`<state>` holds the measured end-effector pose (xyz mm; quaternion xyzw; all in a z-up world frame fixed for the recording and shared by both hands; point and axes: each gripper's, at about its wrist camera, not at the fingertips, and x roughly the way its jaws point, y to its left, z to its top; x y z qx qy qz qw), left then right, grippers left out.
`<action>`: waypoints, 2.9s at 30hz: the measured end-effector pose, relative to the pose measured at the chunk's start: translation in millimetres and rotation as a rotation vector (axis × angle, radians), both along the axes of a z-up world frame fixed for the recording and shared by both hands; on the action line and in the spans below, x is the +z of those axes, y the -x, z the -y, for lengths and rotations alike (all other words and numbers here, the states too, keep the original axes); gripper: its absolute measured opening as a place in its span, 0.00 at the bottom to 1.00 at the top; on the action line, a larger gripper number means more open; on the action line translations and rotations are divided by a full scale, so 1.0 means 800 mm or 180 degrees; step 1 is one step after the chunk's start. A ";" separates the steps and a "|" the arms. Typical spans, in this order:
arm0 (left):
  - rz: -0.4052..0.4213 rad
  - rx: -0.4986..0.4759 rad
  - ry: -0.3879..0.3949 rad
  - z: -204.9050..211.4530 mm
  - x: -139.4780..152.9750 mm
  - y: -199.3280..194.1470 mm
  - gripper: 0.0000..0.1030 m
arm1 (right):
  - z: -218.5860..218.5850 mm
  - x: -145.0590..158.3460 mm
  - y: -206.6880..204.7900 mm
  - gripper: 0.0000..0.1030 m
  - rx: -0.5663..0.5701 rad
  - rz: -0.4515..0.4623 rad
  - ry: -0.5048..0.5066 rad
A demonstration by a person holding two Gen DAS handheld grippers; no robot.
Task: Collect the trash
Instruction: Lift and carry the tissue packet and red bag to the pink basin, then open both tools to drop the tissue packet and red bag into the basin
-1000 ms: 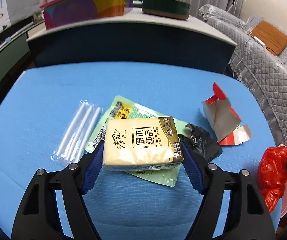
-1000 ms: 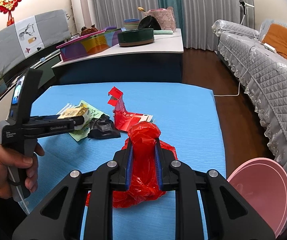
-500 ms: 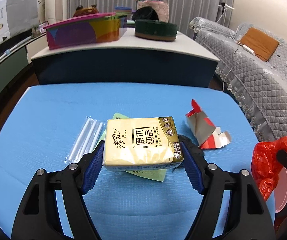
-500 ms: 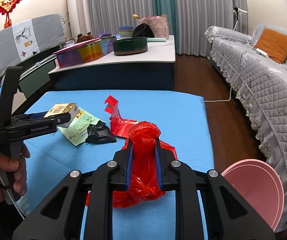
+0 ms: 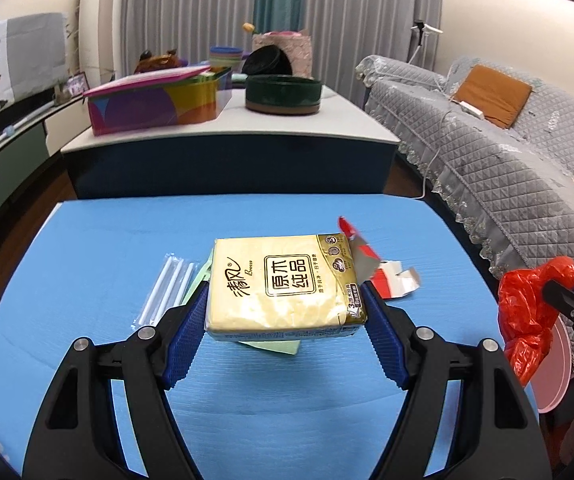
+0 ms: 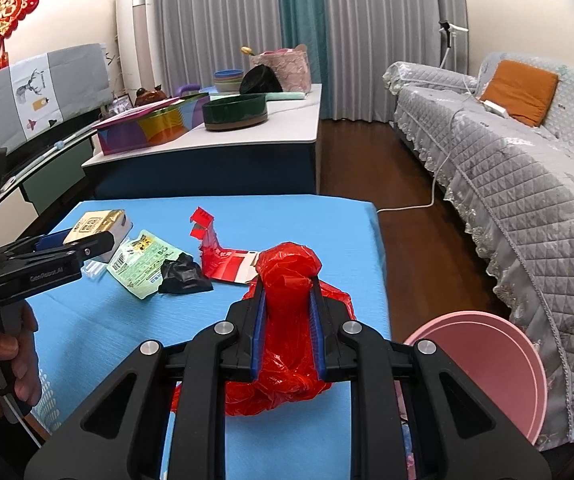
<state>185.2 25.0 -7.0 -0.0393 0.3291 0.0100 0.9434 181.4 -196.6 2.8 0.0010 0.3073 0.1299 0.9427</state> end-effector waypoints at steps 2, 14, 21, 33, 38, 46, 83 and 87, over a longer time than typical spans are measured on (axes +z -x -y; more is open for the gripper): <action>0.0047 -0.0031 -0.0022 0.005 0.003 0.005 0.69 | 0.006 0.004 0.005 0.19 -0.0030 0.0026 0.0001; 0.0258 -0.0225 -0.0085 0.045 0.022 0.021 0.69 | 0.047 0.012 0.025 0.19 -0.0240 0.0089 -0.0011; 0.0300 -0.0368 -0.0112 0.071 0.024 0.019 0.69 | 0.074 0.014 0.029 0.19 -0.0388 0.0105 -0.0043; 0.0329 -0.0577 -0.0117 0.110 0.024 0.018 0.69 | 0.106 0.010 0.031 0.19 -0.0532 0.0091 -0.0064; 0.0328 -0.0650 -0.0121 0.125 0.023 0.017 0.69 | 0.117 0.009 0.032 0.19 -0.0580 0.0083 -0.0067; 0.0341 -0.0770 -0.0114 0.148 0.023 0.016 0.69 | 0.134 0.007 0.034 0.19 -0.0665 0.0068 -0.0066; 0.0292 -0.1492 -0.0029 0.281 0.012 0.022 0.69 | 0.240 -0.003 0.057 0.19 -0.1248 -0.0052 0.0017; 0.0283 -0.1617 -0.0002 0.299 0.013 0.022 0.69 | 0.249 -0.009 0.060 0.19 -0.1303 -0.0097 0.0053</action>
